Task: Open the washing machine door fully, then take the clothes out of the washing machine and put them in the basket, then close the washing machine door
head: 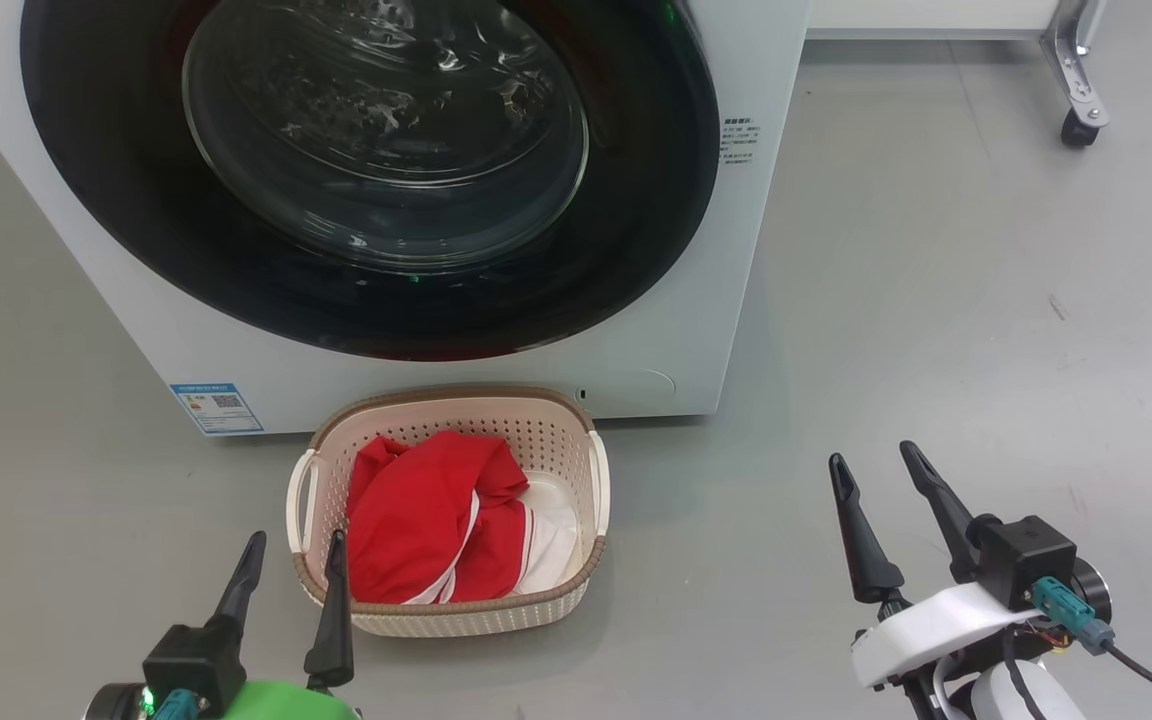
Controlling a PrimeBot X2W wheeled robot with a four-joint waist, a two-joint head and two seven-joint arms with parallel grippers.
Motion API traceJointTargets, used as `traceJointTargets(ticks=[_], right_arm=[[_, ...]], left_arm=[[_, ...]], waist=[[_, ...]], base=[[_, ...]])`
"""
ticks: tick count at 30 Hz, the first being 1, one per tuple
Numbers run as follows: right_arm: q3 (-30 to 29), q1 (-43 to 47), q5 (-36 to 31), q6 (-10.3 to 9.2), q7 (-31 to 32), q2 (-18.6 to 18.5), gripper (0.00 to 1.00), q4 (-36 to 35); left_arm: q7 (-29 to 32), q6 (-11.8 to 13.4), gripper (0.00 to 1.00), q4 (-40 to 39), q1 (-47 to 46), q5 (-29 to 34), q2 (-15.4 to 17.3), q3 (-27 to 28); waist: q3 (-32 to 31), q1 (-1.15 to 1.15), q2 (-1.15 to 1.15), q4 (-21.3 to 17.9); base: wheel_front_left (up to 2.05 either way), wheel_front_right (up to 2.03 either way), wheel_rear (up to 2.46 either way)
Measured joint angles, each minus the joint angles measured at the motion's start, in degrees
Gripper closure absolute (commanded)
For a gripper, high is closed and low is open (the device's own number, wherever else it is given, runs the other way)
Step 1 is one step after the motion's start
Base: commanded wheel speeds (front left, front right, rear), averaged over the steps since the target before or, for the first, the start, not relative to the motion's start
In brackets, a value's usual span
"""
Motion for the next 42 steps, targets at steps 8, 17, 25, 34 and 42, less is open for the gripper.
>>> traceJointTargets(ticks=[8,17,25,34,42], right_arm=[[0.1,1.64,-0.02,-0.44,0.0,0.14,0.0,-2.24],[0.3,2.96,-0.03,-0.99,0.0,0.21,0.0,-3.41],[0.52,3.67,-0.03,-0.99,0.0,0.27,0.0,-4.25],[0.52,4.0,-0.03,-1.01,0.0,0.32,0.0,-4.89],[0.52,4.12,-0.01,-1.01,0.0,0.33,0.0,-5.13]], left_arm=[[0.01,0.01,0.0,-1.01,0.31,0.0,0.03,0.03],[0.02,0.03,0.0,-1.88,0.48,0.0,0.34,0.21],[0.52,0.07,0.0,-2.22,0.76,0.0,0.47,0.18],[0.53,0.12,0.0,-2.69,0.8,0.01,0.56,0.16],[0.54,0.29,0.0,-2.97,0.88,0.01,0.56,0.09]], waist=[[-0.17,0.0,0.0,-0.45],[-0.15,0.0,0.0,-1.04],[-0.04,0.0,0.0,-1.29],[0.17,0.0,0.0,-1.22],[0.1,0.0,0.0,-1.09]], base=[[0.0,0.0,0.0],[0.0,0.0,0.0],[0.0,0.0,0.0],[0.0,0.0,0.0],[0.0,0.0,0.0]])
